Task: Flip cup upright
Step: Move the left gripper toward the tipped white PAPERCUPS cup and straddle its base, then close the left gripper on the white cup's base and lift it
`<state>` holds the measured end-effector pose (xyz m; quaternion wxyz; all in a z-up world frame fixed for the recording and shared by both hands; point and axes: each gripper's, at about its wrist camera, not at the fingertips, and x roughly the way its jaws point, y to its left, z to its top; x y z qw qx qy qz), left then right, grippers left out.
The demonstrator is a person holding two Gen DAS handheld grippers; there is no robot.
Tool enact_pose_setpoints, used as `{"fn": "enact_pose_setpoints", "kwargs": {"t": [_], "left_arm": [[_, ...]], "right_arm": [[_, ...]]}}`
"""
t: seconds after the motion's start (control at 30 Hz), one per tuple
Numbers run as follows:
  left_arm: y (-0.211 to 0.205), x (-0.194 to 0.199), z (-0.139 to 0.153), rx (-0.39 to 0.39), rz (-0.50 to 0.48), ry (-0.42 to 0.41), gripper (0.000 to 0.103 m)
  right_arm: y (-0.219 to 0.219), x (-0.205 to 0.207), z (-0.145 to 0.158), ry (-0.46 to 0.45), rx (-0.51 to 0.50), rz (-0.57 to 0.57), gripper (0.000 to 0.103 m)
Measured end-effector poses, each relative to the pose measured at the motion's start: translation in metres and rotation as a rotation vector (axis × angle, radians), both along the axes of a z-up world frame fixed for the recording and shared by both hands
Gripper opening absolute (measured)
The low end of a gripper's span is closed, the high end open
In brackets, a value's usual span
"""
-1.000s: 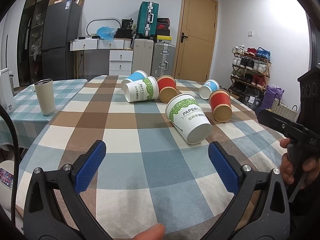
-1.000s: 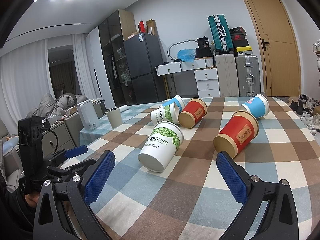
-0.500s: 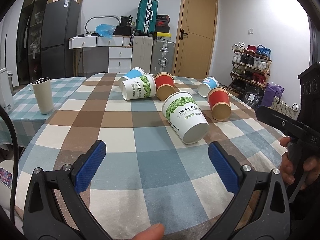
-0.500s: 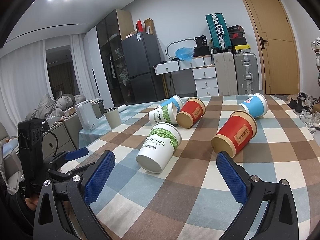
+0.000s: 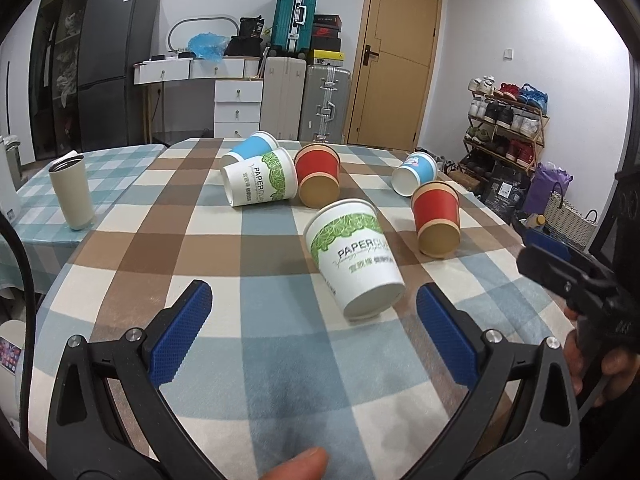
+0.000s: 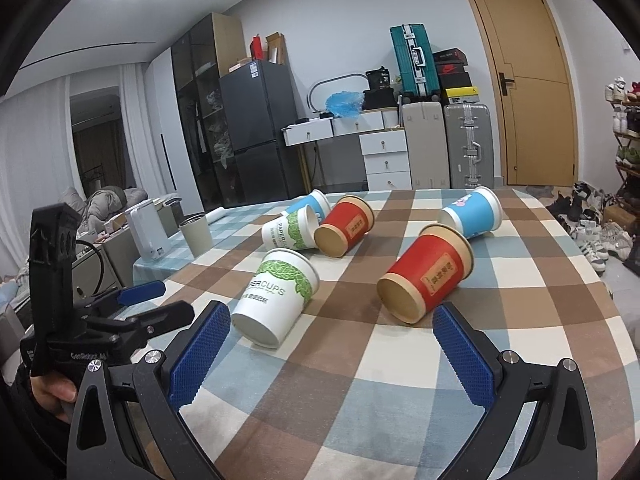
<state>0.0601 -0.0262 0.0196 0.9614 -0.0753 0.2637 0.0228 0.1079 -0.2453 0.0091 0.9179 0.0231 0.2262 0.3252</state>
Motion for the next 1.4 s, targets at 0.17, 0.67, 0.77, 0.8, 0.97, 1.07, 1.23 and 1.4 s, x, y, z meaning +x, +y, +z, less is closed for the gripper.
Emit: {"fn": "enact_pose_setpoints", "kwargs": {"t": [0.17,0.67,0.77,0.8,0.97,1.07,1.23,1.4], "left_arm": [[-0.011,0.028,0.002,0.016,-0.015,0.049,0.102],[-0.032,0.085,-0.020,-0.018,-0.045,0.167,0.090],[-0.033,0.091,-0.022,-0.022,-0.044,0.180,0.085],[-0.033,0.093,-0.023,-0.026,-0.042,0.184,0.080],[-0.030,0.095,-0.027,-0.058,-0.047,0.203,0.059],[-0.027,0.093,-0.026,-0.068,-0.042,0.196,0.056],[-0.023,0.084,-0.024,-0.081,-0.027,0.175,0.055],[-0.018,0.067,-0.016,-0.089,-0.019,0.148,0.054]], "right_arm": [[-0.008,0.006,-0.001,0.024,0.008,-0.021,0.103],[-0.016,0.014,-0.001,0.074,0.037,-0.008,0.103],[-0.014,0.015,-0.002,0.079,0.028,0.000,0.103],[-0.012,0.015,-0.003,0.080,0.023,-0.001,0.103],[-0.009,0.014,-0.005,0.082,0.013,0.011,0.103],[-0.008,0.014,-0.007,0.084,0.016,0.025,0.103],[-0.005,0.013,-0.008,0.088,0.014,0.043,0.103],[-0.003,0.013,-0.009,0.094,0.021,0.050,0.103]]}}
